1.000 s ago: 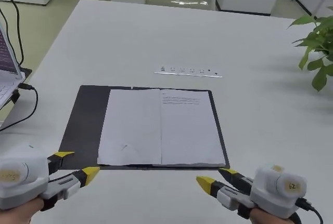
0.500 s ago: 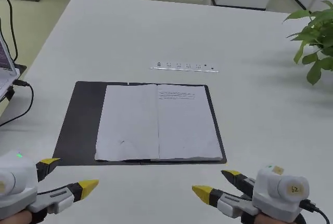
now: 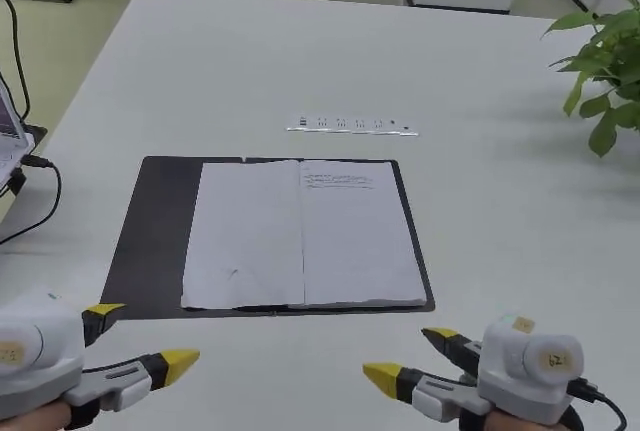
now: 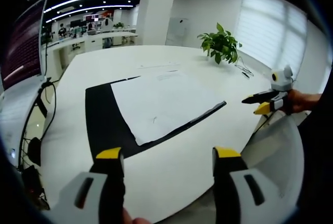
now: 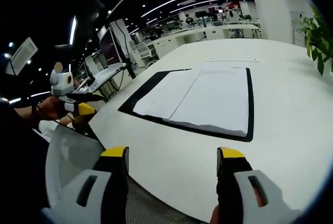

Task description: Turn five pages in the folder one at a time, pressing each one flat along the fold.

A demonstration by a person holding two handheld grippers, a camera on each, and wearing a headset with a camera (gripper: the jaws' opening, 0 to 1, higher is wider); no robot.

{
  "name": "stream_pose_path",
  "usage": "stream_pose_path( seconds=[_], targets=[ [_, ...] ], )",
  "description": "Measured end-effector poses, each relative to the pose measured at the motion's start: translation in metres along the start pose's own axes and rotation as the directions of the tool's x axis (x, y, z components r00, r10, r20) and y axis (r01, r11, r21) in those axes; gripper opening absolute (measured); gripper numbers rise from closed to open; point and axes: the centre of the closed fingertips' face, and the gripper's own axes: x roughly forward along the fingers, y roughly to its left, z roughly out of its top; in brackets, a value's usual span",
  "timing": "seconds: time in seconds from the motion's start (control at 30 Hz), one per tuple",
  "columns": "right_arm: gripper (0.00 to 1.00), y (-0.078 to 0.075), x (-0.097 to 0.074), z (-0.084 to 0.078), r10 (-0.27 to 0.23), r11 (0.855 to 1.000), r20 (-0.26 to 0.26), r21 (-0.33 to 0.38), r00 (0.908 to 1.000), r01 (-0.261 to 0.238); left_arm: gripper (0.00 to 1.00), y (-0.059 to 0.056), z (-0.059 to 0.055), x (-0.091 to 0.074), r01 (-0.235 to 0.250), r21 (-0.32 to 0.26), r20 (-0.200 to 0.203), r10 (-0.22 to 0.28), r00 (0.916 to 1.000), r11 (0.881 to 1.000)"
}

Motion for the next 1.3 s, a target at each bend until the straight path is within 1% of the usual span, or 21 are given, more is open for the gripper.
stream_pose_path(
  seconds=[0.2,0.47,0.6,0.77,0.87,1.1,1.17,1.23,1.3],
  targets=[
    [0.67,-0.004,-0.002,0.001,-0.003,1.000,0.014,0.019,0.9999,0.002,0.68,-0.004,0.003,0.003,0.008,0.011,-0.009,-0.007,0.9999,1.000],
    [0.67,-0.013,-0.007,-0.002,-0.014,0.999,0.016,0.031,0.9998,0.013,0.68,-0.009,0.011,0.010,0.019,0.026,-0.021,-0.018,0.9996,0.999],
    [0.67,-0.021,-0.011,-0.001,-0.030,0.998,0.037,0.056,0.9989,0.028,0.68,-0.015,0.014,0.016,0.031,0.044,-0.030,-0.030,0.9991,0.999],
    [0.67,-0.024,-0.014,-0.002,-0.032,0.998,0.040,0.063,0.9987,0.030,0.68,-0.024,0.021,0.023,0.051,0.069,-0.042,-0.048,0.9980,0.996],
    [0.67,-0.027,-0.016,-0.003,-0.031,0.997,0.045,0.071,0.9985,0.027,0.68,-0.028,0.024,0.028,0.061,0.084,-0.049,-0.057,0.9971,0.995],
    [0.67,-0.032,-0.019,-0.002,-0.027,0.996,0.054,0.081,0.9982,0.023,0.67,-0.041,0.037,0.038,0.090,0.128,-0.066,-0.082,0.9944,0.988],
    [0.67,-0.034,-0.020,-0.002,-0.027,0.996,0.058,0.086,0.9980,0.022,0.67,-0.044,0.039,0.040,0.094,0.131,-0.067,-0.086,0.9940,0.987],
    [0.67,-0.036,-0.021,-0.001,-0.026,0.996,0.062,0.092,0.9977,0.021,0.67,-0.044,0.041,0.044,0.099,0.140,-0.072,-0.089,0.9934,0.985],
    [0.68,-0.037,-0.022,0.000,-0.023,0.995,0.066,0.097,0.9975,0.017,0.67,-0.048,0.044,0.047,0.104,0.150,-0.075,-0.094,0.9927,0.983]
  ],
)
